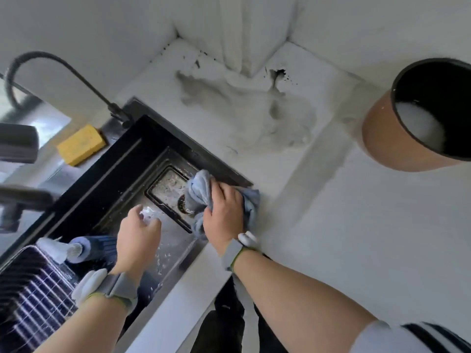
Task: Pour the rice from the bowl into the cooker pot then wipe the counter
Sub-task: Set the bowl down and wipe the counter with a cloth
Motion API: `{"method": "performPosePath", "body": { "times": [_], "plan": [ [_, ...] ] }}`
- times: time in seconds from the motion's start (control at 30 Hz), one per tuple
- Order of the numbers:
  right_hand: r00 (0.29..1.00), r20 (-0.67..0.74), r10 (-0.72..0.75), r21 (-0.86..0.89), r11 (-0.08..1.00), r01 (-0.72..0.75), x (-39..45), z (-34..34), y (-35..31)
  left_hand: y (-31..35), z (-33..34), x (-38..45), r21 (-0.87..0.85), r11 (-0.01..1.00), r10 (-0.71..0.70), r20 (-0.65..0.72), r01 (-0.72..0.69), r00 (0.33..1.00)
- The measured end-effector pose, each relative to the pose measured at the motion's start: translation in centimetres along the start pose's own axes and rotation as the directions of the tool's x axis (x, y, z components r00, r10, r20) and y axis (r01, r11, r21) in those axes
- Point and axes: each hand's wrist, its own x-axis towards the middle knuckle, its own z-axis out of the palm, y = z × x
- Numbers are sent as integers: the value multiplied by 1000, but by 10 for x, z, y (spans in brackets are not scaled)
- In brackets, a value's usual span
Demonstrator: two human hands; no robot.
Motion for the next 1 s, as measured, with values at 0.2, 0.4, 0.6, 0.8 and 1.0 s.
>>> {"method": "performPosePath", "body": {
  "times": [0.2,0.4,0.6,0.8,1.0],
  "plan": [
    [994,-97,44,106,994,-33,-7,8,-23,-6,-16,5,-108,994,14,83,-5,996],
    [907,-328,265,118,964,-238,4,-59,48,57,-4,7,-190,973,170,213,-130,962],
    [821,-489,294,-155,898,-413,-19,-113,138,141,21,20,-126,956,290,260,-266,921],
    [774,-497,393,-214,808,-548,2,-94,139,195,30,44,55,982,177,88,-182,980],
    [752,-539,378,-237,790,-566,112,-117,167,207,29,87,223,973,47,82,-64,996]
  ]
}}
